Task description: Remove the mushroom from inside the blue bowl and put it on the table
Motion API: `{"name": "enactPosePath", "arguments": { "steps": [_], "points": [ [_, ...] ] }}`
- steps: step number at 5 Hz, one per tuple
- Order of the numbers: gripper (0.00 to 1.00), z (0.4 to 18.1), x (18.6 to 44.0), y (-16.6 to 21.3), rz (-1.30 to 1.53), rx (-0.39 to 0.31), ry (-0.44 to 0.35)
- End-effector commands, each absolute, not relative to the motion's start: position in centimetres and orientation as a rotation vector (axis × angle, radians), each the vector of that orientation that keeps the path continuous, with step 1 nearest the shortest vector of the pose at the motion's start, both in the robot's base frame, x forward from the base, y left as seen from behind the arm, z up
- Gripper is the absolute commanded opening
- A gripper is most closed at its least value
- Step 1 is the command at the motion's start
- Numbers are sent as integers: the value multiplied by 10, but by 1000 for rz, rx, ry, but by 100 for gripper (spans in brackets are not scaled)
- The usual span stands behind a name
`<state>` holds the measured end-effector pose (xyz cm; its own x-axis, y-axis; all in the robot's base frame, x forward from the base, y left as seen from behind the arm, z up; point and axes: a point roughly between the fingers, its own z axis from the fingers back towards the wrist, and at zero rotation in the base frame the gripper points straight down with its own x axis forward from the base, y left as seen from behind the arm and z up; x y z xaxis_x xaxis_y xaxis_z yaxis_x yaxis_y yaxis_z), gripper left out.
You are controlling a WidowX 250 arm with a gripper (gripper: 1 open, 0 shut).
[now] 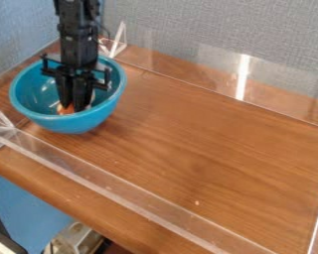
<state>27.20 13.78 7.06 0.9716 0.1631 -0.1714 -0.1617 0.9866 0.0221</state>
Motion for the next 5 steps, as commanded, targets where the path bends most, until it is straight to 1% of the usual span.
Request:
{"name": "enactPosePath", "arguments": {
  "steps": [1, 2, 3, 5],
  "points": [
    [0, 110, 277, 133, 154, 46, 76],
    [0, 134, 277, 127, 151, 58, 36],
    [0, 150, 276, 120, 144, 62, 8],
    [0, 150, 267, 80, 71, 37, 14]
  ]
}}
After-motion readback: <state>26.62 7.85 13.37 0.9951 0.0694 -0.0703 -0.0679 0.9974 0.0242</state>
